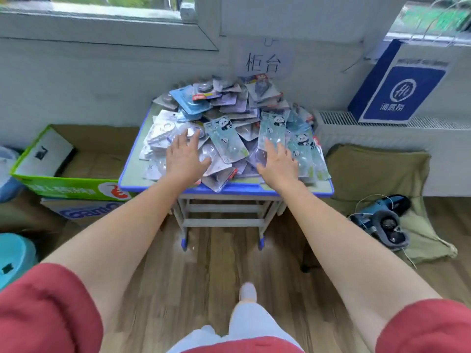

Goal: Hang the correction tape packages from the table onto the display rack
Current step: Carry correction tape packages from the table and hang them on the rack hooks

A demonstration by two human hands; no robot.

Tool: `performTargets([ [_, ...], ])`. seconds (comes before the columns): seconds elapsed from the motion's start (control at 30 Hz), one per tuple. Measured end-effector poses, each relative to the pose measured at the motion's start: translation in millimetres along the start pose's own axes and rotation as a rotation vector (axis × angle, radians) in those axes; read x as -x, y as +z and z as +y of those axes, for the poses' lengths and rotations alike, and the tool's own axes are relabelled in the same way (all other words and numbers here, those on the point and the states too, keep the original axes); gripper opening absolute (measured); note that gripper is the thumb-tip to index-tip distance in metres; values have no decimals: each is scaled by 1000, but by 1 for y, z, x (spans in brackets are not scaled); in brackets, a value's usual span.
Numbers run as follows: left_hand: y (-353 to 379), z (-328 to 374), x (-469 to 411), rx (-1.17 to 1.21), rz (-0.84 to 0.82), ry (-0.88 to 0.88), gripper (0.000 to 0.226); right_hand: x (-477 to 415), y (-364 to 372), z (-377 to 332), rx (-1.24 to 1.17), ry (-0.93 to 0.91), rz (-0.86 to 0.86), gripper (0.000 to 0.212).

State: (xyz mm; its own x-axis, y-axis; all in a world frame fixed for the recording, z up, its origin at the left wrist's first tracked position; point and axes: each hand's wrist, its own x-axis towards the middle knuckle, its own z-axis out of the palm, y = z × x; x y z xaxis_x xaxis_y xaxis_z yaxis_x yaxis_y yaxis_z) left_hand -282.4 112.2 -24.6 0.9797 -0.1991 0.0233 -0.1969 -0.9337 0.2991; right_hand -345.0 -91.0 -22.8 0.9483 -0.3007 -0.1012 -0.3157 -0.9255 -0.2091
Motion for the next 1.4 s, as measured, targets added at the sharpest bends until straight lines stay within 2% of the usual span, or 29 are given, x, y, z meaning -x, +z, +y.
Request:
performTargets([
  [0.37,22,57,-207,43,17,-41,70,-220,-34,18,10,-51,97,65],
  [0.6,37,81,-293,1,-23,-60,66,-300,-34,16,-28,-73,50,72],
  [0.73,41,87,-327,-13,-65,-49,68,-324,-34,9,-15,-81,-19,80],
  [0.87,46,91,-349,-67,-217,-61,77,-336,-33,3,37,-51,-72,94],
  [0.97,49,92,-355,-102,-282,-96,87,-344,-32,2,-9,-30,-90,96],
  [1.1,52,94,-357,-53,-243,-113,88,-346,-29,2,-71,-18,-93,93],
  [1.4,45,92,-342,5,-97,-16,79,-335,-30,4,-89,-36,-58,92],
])
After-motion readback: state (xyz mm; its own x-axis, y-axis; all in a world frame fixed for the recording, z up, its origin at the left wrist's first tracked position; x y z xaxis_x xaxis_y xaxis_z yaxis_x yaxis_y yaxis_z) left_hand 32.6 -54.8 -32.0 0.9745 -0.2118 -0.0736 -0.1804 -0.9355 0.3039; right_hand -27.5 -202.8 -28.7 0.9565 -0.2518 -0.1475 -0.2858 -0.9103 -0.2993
